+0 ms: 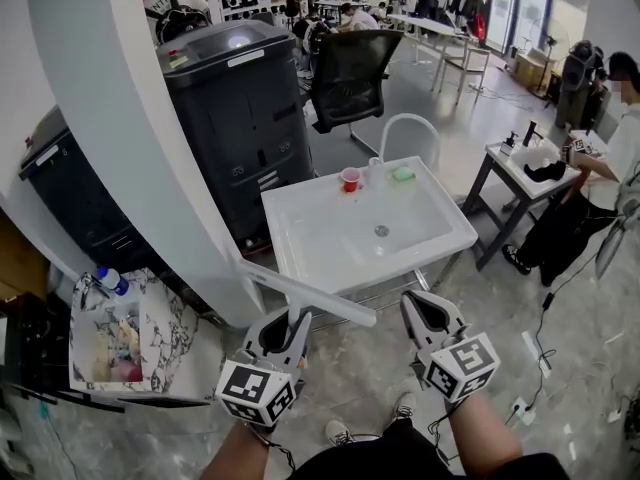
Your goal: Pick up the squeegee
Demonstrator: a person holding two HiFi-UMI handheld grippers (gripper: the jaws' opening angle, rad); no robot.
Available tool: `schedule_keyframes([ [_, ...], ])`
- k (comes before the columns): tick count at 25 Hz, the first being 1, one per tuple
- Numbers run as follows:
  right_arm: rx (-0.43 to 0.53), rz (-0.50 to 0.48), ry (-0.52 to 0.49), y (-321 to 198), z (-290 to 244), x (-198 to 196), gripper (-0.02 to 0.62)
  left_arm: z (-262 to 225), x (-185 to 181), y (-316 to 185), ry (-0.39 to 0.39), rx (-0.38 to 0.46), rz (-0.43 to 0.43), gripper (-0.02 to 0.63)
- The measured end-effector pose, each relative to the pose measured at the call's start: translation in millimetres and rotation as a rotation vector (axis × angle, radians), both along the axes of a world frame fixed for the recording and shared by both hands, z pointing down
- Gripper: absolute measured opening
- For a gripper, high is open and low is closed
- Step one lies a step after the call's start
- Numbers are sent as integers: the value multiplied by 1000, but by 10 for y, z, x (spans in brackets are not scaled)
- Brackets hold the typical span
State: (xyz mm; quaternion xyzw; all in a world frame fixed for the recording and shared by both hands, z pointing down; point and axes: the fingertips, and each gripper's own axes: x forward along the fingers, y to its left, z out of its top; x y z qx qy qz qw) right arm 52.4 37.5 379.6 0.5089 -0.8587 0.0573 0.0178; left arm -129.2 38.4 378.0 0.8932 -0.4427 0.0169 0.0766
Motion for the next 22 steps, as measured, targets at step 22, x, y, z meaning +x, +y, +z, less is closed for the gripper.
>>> schedule_keyframes([
  [22, 29, -7, -27, 428, -49, 89, 17, -55, 115, 394, -11, 14, -9, 81],
])
